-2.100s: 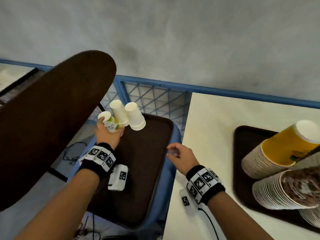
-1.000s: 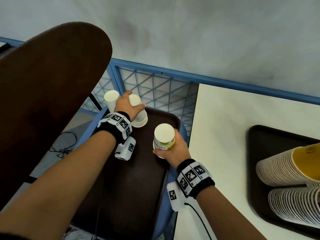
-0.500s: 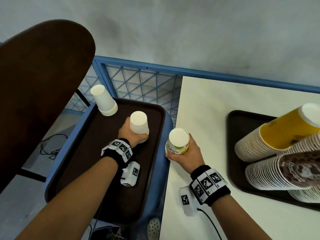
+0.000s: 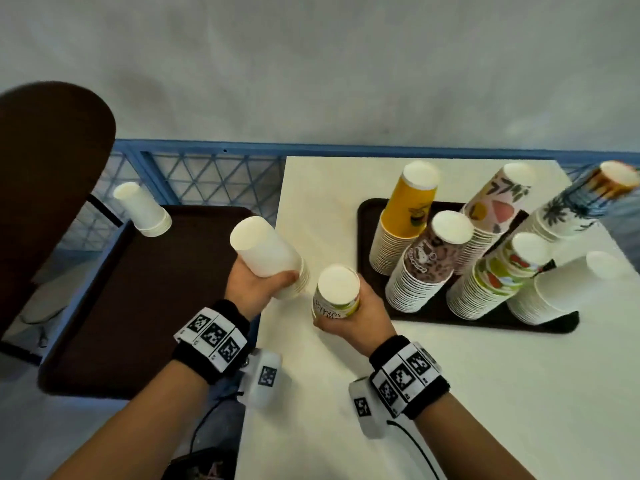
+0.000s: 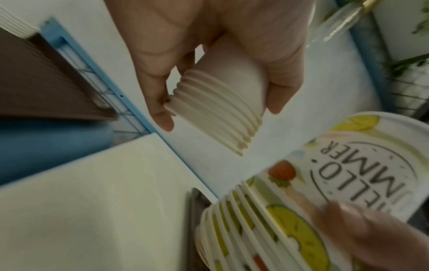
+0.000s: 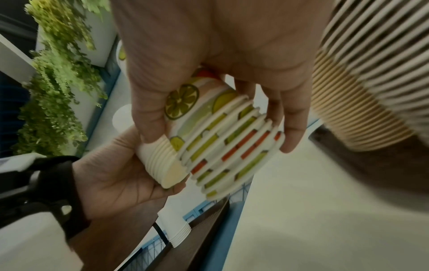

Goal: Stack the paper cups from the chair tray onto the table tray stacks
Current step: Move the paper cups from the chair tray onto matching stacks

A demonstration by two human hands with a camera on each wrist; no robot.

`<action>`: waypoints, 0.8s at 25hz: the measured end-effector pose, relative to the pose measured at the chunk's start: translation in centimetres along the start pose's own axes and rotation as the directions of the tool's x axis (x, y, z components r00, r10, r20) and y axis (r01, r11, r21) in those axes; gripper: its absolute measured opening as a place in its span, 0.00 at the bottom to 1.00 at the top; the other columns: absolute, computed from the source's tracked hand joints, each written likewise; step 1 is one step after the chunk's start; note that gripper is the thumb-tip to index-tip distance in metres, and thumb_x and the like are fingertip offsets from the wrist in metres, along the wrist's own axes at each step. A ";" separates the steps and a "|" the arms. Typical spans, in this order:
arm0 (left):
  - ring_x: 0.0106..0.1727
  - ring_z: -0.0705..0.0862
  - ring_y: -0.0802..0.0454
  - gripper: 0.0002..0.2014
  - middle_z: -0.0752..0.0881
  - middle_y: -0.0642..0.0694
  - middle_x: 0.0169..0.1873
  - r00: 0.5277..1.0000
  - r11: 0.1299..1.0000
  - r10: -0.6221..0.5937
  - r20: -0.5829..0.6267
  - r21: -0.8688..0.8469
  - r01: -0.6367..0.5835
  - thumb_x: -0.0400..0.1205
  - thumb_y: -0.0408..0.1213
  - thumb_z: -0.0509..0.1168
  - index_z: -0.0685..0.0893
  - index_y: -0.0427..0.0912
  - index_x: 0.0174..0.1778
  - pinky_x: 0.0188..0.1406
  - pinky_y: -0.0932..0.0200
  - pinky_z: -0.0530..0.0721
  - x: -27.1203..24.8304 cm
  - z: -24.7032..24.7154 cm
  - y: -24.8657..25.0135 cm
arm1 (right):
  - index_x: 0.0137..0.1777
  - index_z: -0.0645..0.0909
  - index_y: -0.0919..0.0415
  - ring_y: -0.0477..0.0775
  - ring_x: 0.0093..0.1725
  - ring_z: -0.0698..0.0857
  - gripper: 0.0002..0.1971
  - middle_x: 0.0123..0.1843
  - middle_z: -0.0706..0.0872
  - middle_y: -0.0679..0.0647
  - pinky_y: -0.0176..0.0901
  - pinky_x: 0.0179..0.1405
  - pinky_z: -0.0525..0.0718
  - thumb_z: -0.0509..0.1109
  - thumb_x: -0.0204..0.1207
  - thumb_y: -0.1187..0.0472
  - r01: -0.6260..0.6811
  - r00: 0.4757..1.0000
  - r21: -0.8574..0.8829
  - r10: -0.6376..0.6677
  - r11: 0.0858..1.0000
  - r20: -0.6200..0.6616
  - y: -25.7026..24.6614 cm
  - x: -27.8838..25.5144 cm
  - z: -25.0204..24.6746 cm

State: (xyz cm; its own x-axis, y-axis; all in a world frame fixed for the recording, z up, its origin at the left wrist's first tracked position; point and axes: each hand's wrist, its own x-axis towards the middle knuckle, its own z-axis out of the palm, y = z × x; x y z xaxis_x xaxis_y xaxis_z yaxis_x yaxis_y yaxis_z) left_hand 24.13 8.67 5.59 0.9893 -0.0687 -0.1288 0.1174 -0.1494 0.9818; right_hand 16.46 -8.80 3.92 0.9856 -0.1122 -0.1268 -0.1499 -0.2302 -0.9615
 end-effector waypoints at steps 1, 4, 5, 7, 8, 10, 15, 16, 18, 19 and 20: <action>0.56 0.84 0.45 0.43 0.85 0.39 0.54 1.000 1.000 0.004 0.024 -0.021 -0.003 0.48 0.44 0.78 0.77 0.34 0.61 0.55 0.49 0.84 -1.3 1.9 0.6 | 0.54 0.71 0.39 0.45 0.56 0.83 0.35 0.56 0.84 0.47 0.36 0.59 0.79 0.85 0.51 0.64 0.019 1.000 0.019 -0.019 1.000 -0.003 -0.1 -1.5 -1.8; 0.50 0.85 0.54 0.37 0.86 0.47 0.48 0.995 0.998 -0.010 0.097 -0.060 0.016 0.49 0.37 0.79 0.78 0.40 0.57 0.51 0.56 0.83 -5.1 7.1 2.1 | 0.56 0.70 0.37 0.27 0.53 0.81 0.37 0.54 0.82 0.36 0.18 0.53 0.77 0.83 0.47 0.57 0.090 0.990 0.053 -0.084 0.994 -0.112 -0.5 -5.7 -7.6; 0.48 0.84 0.58 0.35 0.85 0.50 0.46 0.990 0.998 -0.003 0.142 -0.063 0.012 0.49 0.37 0.78 0.78 0.42 0.54 0.48 0.62 0.83 -6.3 8.8 2.7 | 0.59 0.71 0.40 0.25 0.53 0.80 0.38 0.54 0.82 0.36 0.16 0.52 0.76 0.83 0.47 0.55 0.121 0.976 0.055 -0.109 0.991 -0.187 -0.6 -6.7 -9.8; 0.49 0.84 0.56 0.36 0.85 0.51 0.46 0.975 0.999 0.013 0.220 -0.039 -0.004 0.47 0.39 0.78 0.78 0.44 0.54 0.45 0.69 0.84 -7.8 11.6 3.4 | 0.63 0.74 0.55 0.26 0.55 0.81 0.39 0.56 0.82 0.38 0.16 0.55 0.76 0.85 0.49 0.56 0.188 0.926 0.040 -0.164 0.981 -0.340 -1.1 -7.7 -13.7; 0.52 0.84 0.53 0.38 0.85 0.49 0.48 0.968 0.999 0.017 0.249 -0.036 -0.008 0.48 0.40 0.78 0.78 0.43 0.56 0.48 0.67 0.84 -8.5 13.1 3.7 | 0.63 0.73 0.59 0.26 0.53 0.81 0.38 0.55 0.81 0.36 0.16 0.55 0.75 0.86 0.52 0.61 0.221 0.893 0.037 -0.187 0.974 -0.410 -1.6 -7.9 -15.7; 0.57 0.83 0.49 0.43 0.85 0.45 0.55 0.959 0.999 0.032 0.280 -0.040 -0.022 0.48 0.44 0.78 0.77 0.42 0.61 0.57 0.56 0.83 -9.7 15.8 4.4 | 0.59 0.69 0.54 0.30 0.50 0.80 0.34 0.52 0.78 0.32 0.13 0.52 0.74 0.83 0.56 0.68 0.274 0.817 0.036 -0.213 0.961 -0.537 -2.7 -7.7 -19.2; 0.52 0.85 0.61 0.33 0.86 0.53 0.50 0.958 0.996 0.076 0.275 -0.063 -0.061 0.52 0.38 0.78 0.79 0.50 0.55 0.56 0.56 0.81 -11.2 19.9 6.9 | 0.59 0.67 0.45 0.44 0.58 0.79 0.34 0.56 0.80 0.44 0.28 0.58 0.77 0.82 0.58 0.66 0.320 0.770 0.049 -0.230 0.946 -0.595 -4.0 -4.4 -23.5; 0.55 0.85 0.57 0.36 0.86 0.49 0.53 0.962 0.995 0.087 0.260 -0.072 -0.071 0.51 0.40 0.78 0.79 0.47 0.58 0.58 0.54 0.81 -11.3 20.4 7.1 | 0.60 0.69 0.48 0.46 0.58 0.80 0.33 0.57 0.81 0.47 0.33 0.60 0.79 0.82 0.59 0.66 0.268 0.804 0.037 -0.202 0.963 -0.560 -3.2 -3.6 -23.8; 0.61 0.83 0.48 0.43 0.85 0.42 0.59 0.966 0.992 0.113 0.233 -0.084 -0.096 0.51 0.44 0.78 0.76 0.39 0.64 0.62 0.51 0.81 -11.4 21.0 7.3 | 0.63 0.71 0.56 0.53 0.59 0.83 0.33 0.60 0.84 0.53 0.47 0.64 0.81 0.82 0.59 0.61 0.069 0.885 -0.034 -0.077 0.997 -0.459 -0.2 -2.2 -23.5; 0.62 0.83 0.46 0.44 0.85 0.40 0.60 0.965 0.990 0.126 0.230 -0.090 -0.108 0.51 0.44 0.78 0.76 0.37 0.65 0.62 0.50 0.81 -11.3 21.8 7.4 | 0.64 0.71 0.58 0.57 0.60 0.83 0.34 0.61 0.85 0.55 0.52 0.65 0.81 0.82 0.58 0.58 -0.019 0.913 -0.064 -0.008 0.998 -0.407 1.3 -1.6 -23.7; 0.61 0.84 0.45 0.44 0.85 0.40 0.59 0.966 0.990 0.122 0.230 -0.093 -0.103 0.51 0.44 0.78 0.76 0.36 0.65 0.62 0.49 0.81 -11.4 21.7 7.3 | 0.65 0.70 0.57 0.59 0.61 0.84 0.36 0.62 0.85 0.57 0.55 0.66 0.81 0.81 0.58 0.54 -0.080 0.929 -0.068 0.049 0.995 -0.367 2.5 -1.4 -22.9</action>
State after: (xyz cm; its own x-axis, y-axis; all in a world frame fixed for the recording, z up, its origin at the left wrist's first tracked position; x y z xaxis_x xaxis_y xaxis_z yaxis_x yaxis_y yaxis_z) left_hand 11.83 -13.06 11.16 0.9496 -0.3112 -0.0371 0.0229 -0.0492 0.9985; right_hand 12.88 -31.35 7.28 0.8793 -0.4702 -0.0759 -0.2330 -0.2856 -0.9296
